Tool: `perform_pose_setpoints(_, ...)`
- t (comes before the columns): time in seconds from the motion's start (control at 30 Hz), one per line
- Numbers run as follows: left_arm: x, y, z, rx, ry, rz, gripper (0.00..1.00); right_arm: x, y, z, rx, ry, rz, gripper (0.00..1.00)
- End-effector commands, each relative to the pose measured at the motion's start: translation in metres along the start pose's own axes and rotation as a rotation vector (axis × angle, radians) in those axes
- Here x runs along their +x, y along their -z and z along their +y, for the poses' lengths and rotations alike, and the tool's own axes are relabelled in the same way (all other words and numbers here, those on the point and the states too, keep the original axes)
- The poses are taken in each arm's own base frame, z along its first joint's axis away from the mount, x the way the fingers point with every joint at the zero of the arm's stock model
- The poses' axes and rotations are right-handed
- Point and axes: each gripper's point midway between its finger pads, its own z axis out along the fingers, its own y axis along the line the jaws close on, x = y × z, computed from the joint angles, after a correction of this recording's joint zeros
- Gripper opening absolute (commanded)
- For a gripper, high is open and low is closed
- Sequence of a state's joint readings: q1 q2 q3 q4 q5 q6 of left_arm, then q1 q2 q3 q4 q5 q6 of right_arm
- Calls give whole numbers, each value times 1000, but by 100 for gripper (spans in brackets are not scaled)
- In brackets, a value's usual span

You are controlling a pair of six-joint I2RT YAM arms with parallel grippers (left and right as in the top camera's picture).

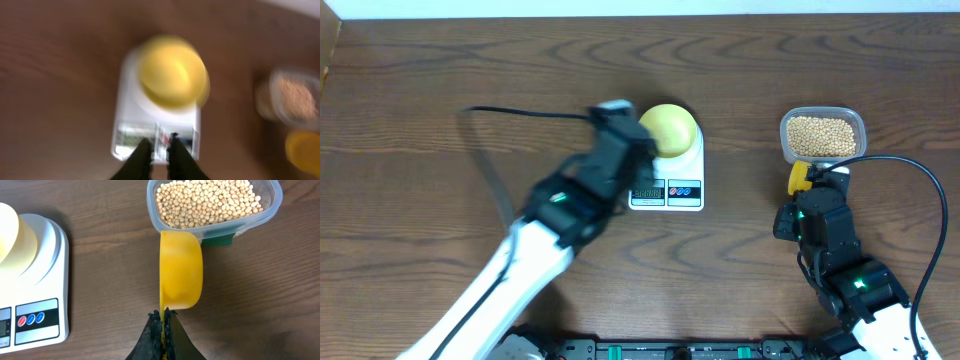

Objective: Scoop item into bowl and weigh 50g on scale
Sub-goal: 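Withdraw the left gripper to the left side of the scale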

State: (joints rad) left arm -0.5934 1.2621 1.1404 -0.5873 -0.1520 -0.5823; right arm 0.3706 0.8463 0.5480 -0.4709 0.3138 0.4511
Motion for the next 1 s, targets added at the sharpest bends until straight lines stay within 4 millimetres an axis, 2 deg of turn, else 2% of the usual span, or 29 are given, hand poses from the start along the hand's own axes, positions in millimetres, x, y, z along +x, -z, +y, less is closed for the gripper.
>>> perform_pose_setpoints(0.0,-59,36,74,-260,16,-248,42,-10,2,-1,8,-1,-31,1)
perform_pose_setpoints(0.03,-69,44,90,-301,52,-282,62,-11,2,0,5,-3,-37,1)
perform_pose_setpoints(0.07,-75,49,103,-334,76,-304,87,-13,2,0,3,-5,-43,1)
perform_pose_setpoints(0.1,-88,62,141,-464,137,-364,93,-17,2,2,-5,-11,-59,1)
perform_pose_setpoints(0.17,-89,71,175,-572,189,-372,93,-20,3,4,-12,-17,-73,1)
perform_pose_setpoints(0.27,-96,69,193,-565,334,-413,94,-24,3,5,-15,-42,-88,1)
perform_pose_setpoints(0.3,-102,68,197,-567,332,-428,94,-25,3,4,-10,-72,-93,1)
perform_pose_setpoints(0.37,-118,65,202,-592,180,-422,94,-26,3,1,1,-135,-100,1)
perform_pose_setpoints(0.43,-127,48,193,-531,-95,-341,94,-26,3,1,1,-168,-99,1)
perform_pose_setpoints(0.53,-120,25,174,-379,-427,-219,94,-25,3,4,-18,-204,-90,1)
perform_pose_setpoints(0.57,-118,22,171,-341,-472,-203,94,-24,3,6,-30,-213,-85,1)
perform_pose_setpoints(0.7,-121,23,172,-284,-468,-213,94,-23,3,8,-43,-271,-75,1)
perform_pose_setpoints(0.83,-122,27,187,-319,-438,-210,94,-24,-2,0,-18,-376,-73,1)
perform_pose_setpoints(0.9,-112,25,192,-319,-424,-167,94,-27,-5,-5,-4,-405,-84,1)
perform_pose_setpoints(0.97,-111,21,178,-235,-424,-177,94,-30,-9,-10,14,-420,-91,1)
